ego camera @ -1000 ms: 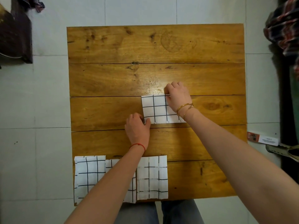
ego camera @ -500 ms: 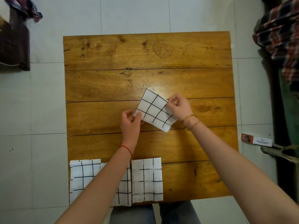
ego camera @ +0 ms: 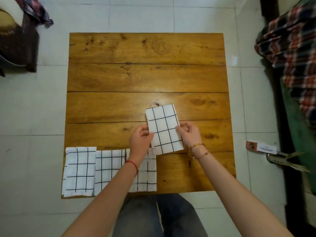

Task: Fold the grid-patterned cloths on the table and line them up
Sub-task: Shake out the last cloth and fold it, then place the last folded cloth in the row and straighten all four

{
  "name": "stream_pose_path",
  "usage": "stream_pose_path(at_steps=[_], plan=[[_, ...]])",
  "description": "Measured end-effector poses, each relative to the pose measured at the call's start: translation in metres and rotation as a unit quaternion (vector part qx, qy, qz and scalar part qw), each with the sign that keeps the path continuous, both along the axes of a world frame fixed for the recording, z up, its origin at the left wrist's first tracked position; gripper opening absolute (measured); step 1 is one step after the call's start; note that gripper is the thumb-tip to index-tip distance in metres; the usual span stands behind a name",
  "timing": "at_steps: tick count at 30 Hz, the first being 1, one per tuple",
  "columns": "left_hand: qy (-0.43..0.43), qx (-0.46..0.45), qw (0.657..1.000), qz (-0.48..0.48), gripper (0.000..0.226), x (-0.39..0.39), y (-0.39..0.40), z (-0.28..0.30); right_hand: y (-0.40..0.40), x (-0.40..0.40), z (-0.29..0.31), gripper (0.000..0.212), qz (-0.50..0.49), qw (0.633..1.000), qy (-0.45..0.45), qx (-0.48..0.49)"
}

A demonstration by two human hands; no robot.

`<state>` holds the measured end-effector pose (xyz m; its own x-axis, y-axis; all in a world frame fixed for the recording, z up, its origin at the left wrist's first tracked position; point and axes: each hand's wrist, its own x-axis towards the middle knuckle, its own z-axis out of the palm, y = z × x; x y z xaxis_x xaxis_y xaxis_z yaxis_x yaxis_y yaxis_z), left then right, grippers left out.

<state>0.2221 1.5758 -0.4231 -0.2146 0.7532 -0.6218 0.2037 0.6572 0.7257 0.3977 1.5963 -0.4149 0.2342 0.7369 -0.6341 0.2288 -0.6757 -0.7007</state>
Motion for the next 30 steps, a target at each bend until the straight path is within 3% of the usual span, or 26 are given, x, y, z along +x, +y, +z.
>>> stream_pose_path(at_steps=[14,30], plan=[[0.032,0.003,0.998,-0.051,0.043,0.022,-0.116,0.004,-0.114,0.024,-0.012,0.015,0.137,0.977,-0.165,-0.011],[-0.016,-0.031,0.986,-0.162,0.067,0.016,-0.158,-0.019,-0.151,0.019,-0.044,0.009,0.165,0.961,-0.218,-0.045]])
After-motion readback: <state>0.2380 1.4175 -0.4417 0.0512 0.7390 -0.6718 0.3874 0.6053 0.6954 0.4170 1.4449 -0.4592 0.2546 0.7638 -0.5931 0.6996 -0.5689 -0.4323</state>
